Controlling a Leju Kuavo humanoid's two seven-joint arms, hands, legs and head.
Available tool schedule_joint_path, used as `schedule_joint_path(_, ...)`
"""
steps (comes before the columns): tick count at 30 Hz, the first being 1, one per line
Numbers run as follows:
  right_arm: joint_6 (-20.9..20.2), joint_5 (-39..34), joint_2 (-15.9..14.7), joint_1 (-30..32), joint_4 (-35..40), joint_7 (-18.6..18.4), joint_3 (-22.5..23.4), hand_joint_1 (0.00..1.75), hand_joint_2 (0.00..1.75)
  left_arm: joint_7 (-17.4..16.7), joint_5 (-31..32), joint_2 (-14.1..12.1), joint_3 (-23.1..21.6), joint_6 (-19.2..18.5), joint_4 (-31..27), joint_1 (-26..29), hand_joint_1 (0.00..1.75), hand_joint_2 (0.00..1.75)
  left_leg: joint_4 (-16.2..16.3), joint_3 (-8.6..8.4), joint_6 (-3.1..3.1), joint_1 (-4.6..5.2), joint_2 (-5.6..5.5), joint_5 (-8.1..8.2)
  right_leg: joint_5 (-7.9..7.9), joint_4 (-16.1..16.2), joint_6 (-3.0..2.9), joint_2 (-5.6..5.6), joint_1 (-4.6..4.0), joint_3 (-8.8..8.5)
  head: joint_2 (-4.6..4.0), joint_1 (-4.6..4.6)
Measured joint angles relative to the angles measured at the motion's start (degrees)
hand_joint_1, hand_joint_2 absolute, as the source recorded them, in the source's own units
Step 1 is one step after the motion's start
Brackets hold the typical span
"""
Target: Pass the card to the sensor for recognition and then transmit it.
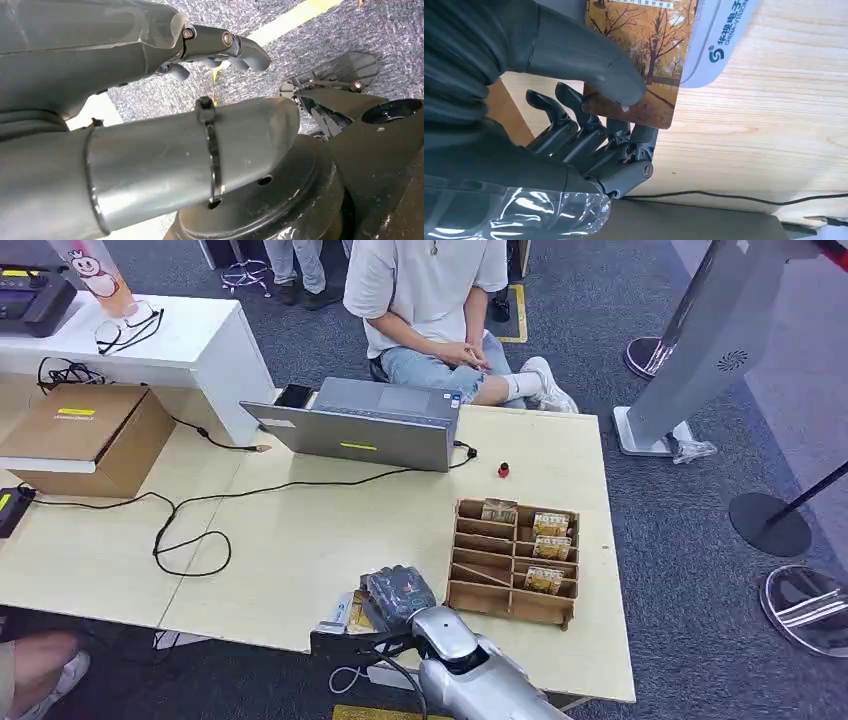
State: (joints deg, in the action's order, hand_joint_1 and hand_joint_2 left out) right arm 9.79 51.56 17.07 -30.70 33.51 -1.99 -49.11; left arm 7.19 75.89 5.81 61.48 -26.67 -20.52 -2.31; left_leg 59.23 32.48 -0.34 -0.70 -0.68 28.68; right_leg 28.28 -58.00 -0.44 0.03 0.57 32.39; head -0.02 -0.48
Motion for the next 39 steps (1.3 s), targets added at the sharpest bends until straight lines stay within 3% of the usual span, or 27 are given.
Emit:
schedule_joint_path(11, -0.1, -2.4, 0.0, 0.0, 0.7, 1.5, 0.0, 1.75, 1.75, 0.0, -0.9, 0.0, 0.0, -0.1, 0.0, 0.1, 0.0, 0.0, 0.0, -0.01, -0.01, 0.0, 0.0, 0.0, 0.0, 0.0, 0.0, 0.01, 0.0, 0.0, 0.0, 0.0)
schedule_joint_path(39, -4.0, -8.7, -3.4, 3.5, 19.5, 3.0, 2.1, 1.75, 1.75, 0.1, -1.7, -0.4, -0.2, 0.2, 0.0, 0.2, 0.0, 0.0, 0.0, 0.0, -0.01, 0.0, 0.01, 0.0, 0.0, 0.0, 0.0, 0.03, 0.0, 0.01, 0.0, 0.0)
